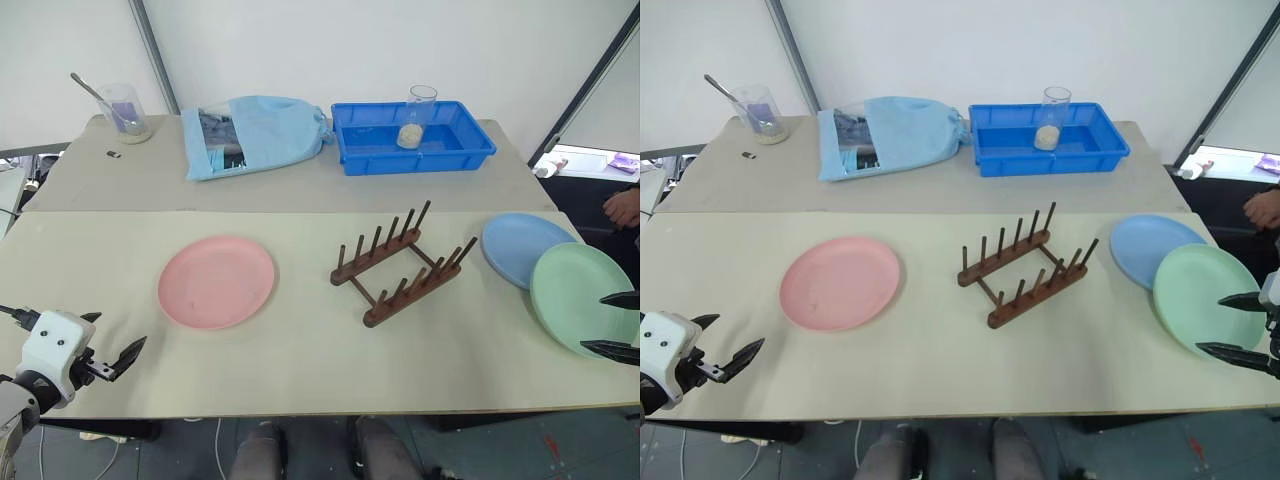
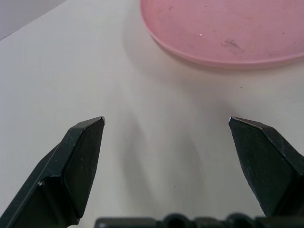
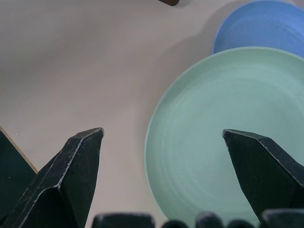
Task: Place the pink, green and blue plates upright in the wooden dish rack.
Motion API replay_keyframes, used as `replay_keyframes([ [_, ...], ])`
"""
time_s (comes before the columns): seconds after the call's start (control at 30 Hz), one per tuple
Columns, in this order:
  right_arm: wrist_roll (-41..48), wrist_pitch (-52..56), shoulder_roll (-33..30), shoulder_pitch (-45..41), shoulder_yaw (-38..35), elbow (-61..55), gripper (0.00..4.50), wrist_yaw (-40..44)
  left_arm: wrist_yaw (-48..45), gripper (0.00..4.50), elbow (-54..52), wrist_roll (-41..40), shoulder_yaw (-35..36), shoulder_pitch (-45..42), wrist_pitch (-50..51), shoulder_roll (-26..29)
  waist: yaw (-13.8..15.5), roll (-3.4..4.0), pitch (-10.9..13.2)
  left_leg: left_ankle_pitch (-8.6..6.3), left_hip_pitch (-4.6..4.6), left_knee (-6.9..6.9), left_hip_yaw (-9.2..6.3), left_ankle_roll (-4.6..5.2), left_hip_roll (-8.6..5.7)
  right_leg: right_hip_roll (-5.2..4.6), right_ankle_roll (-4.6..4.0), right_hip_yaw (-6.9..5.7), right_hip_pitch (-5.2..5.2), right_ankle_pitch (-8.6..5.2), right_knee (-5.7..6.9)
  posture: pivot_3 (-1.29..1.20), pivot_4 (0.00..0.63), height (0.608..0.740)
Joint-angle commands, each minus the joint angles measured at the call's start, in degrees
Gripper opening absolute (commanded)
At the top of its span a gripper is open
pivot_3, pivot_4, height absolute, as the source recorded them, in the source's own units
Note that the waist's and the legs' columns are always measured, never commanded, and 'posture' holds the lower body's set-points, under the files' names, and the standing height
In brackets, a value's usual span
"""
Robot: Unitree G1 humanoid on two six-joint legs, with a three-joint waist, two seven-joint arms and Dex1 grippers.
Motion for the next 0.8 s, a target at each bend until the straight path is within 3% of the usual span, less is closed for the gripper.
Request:
replay_keyframes([
  [0.03, 0.03, -2.11, -0.97, -1.20, 0.12, 1.45, 4.46, 0.77, -0.38, 4.50, -1.85, -1.09, 2.12, 0.01, -0.17, 0.28, 0.00, 0.00, 0.00, 0.00, 0.00, 0.00, 0.00, 0.00, 0.00, 0.00, 0.00, 0.00, 0.00, 0.00, 0.00, 0.00, 0.150, 0.740],
  [0.4, 0.33, -4.39, -0.73, -2.95, 2.49, 3.26, 4.46, 1.12, -0.94, 4.50, -2.15, -1.80, 2.48, -0.20, 2.84, 1.04, -0.02, 0.04, -0.02, 0.00, 0.01, 0.00, 0.01, 0.00, 0.00, 0.00, 0.00, 0.00, 0.01, 0.00, 0.01, 0.00, 0.150, 0.740],
  [0.8, 0.81, -4.27, -0.51, -2.50, 2.52, 1.85, 4.46, 0.74, -4.05, 4.50, -1.41, -4.11, 3.59, -1.60, -3.19, -0.27, 0.01, 0.06, -0.03, 0.00, 0.01, 0.00, 0.02, 0.00, -0.01, 0.01, 0.00, 0.01, 0.01, 0.00, 0.03, 0.00, 0.150, 0.740],
])
